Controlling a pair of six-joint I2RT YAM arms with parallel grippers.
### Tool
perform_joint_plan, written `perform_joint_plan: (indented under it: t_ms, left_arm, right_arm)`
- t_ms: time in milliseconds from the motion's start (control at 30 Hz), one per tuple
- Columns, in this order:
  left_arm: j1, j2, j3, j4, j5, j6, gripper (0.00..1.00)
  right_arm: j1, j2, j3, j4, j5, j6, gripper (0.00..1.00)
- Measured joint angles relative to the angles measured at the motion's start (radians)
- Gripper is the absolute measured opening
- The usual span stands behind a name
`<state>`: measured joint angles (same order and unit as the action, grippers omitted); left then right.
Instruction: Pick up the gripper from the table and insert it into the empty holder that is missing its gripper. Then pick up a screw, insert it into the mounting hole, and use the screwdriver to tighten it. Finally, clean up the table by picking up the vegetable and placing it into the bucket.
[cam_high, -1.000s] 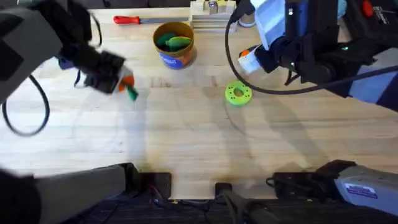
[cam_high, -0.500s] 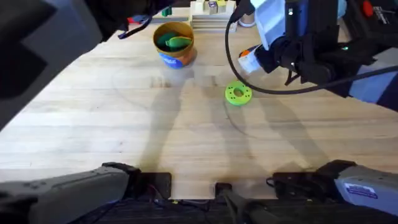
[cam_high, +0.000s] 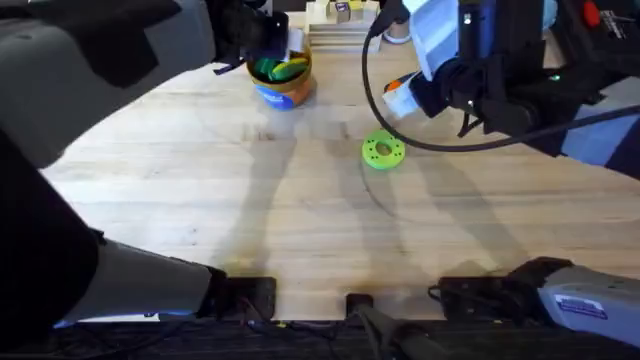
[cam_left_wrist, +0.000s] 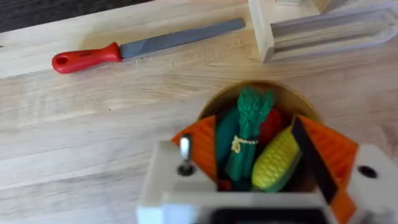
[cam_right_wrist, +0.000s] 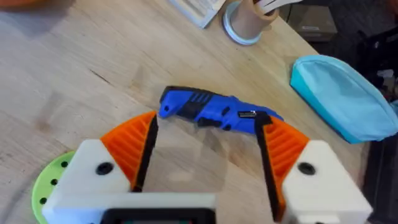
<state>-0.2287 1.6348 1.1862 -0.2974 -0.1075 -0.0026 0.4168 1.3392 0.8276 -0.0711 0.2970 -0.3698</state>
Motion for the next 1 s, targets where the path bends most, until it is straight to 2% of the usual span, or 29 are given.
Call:
perform_joint_plan:
  t_ms: [33,67,100,300,400,500,667,767,900,1000]
  left_arm:
    - [0.000,0.000,0.000,0.001,-0.001,0.006,0.862]
    - [0.000,0.000,0.000,0.000,-0.002,0.008,0.960]
    - [0.000,0.000,0.000,0.001,-0.003,0.012,0.984]
    - [0.000,-0.041,0.000,-0.006,-0.005,0.026,0.992]
    - [0.000,-0.116,0.000,-0.018,-0.006,0.027,0.993]
    - [0.000,-0.227,0.000,-0.076,-0.009,0.029,0.992]
    - [0.000,-0.436,0.000,-0.263,-0.013,0.031,0.993]
    - [0.000,-0.549,0.000,-0.425,-0.014,0.031,0.993]
    - [0.000,-0.640,0.000,-0.610,-0.017,0.033,0.993]
    - [0.000,-0.683,0.000,-0.678,-0.017,0.033,0.993]
  right_arm:
    - [0.000,0.000,0.000,0.000,0.000,0.000,0.908]
    - [0.000,0.000,0.000,0.000,0.000,0.000,0.908]
    - [0.000,0.000,0.000,0.000,0.000,0.000,0.908]
    - [0.000,0.000,0.000,-0.043,0.000,0.012,0.908]
    - [0.000,-0.016,0.001,-0.108,-0.001,0.099,0.908]
    - [0.002,-0.074,0.021,-0.234,-0.007,0.210,0.908]
    - [0.002,-0.187,0.136,-0.452,-0.066,0.305,0.908]
    - [0.002,-0.244,0.230,-0.604,-0.120,0.341,0.908]
    - [0.002,-0.312,0.286,-0.710,-0.158,0.364,0.908]
    - [0.002,-0.355,0.290,-0.752,-0.171,0.380,0.908]
